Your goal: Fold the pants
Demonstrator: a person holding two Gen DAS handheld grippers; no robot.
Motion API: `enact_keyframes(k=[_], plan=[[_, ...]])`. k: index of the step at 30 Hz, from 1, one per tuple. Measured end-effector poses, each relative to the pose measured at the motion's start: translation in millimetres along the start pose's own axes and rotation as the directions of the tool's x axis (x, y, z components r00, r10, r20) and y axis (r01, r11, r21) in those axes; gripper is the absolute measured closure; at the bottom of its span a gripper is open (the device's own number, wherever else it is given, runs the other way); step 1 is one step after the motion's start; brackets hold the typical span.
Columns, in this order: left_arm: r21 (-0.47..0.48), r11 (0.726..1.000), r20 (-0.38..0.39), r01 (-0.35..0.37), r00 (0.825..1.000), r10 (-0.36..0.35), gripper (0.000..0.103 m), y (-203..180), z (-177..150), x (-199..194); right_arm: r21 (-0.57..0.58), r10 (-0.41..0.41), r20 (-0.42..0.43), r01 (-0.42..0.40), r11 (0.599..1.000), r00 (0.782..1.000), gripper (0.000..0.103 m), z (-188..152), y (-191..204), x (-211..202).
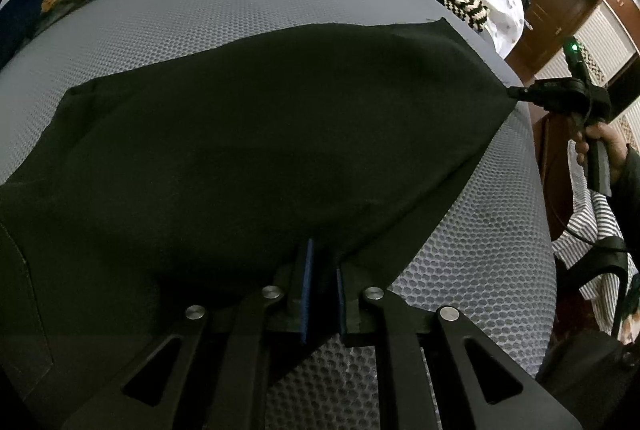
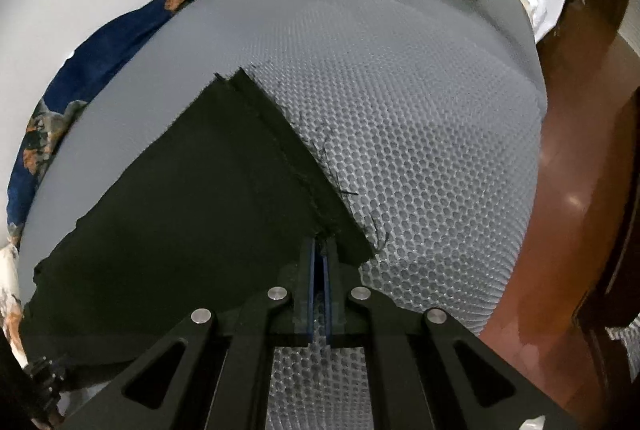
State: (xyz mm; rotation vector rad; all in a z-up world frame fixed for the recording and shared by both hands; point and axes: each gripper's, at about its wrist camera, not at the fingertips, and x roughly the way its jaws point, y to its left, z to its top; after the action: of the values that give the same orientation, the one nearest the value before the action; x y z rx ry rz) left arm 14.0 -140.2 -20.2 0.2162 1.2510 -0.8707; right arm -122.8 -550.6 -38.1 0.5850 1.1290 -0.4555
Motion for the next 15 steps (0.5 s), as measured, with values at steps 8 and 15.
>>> enact_keyframes(k=[8, 15], plan=[[0.003, 1.000, 0.018, 0.007, 1.000, -0.007, 0.072, 1, -3, -21, -0.041, -0.054, 0.021, 0.055, 0.998, 0.998, 0.101, -1, 4, 2], [-0.072, 0.997, 0.140, 0.027, 0.990, -0.017, 0.052, 23, 3, -64, -0.032, -0.045, -0.025, 0.044, 0.999, 0.999, 0.074, 9, 0, -4]])
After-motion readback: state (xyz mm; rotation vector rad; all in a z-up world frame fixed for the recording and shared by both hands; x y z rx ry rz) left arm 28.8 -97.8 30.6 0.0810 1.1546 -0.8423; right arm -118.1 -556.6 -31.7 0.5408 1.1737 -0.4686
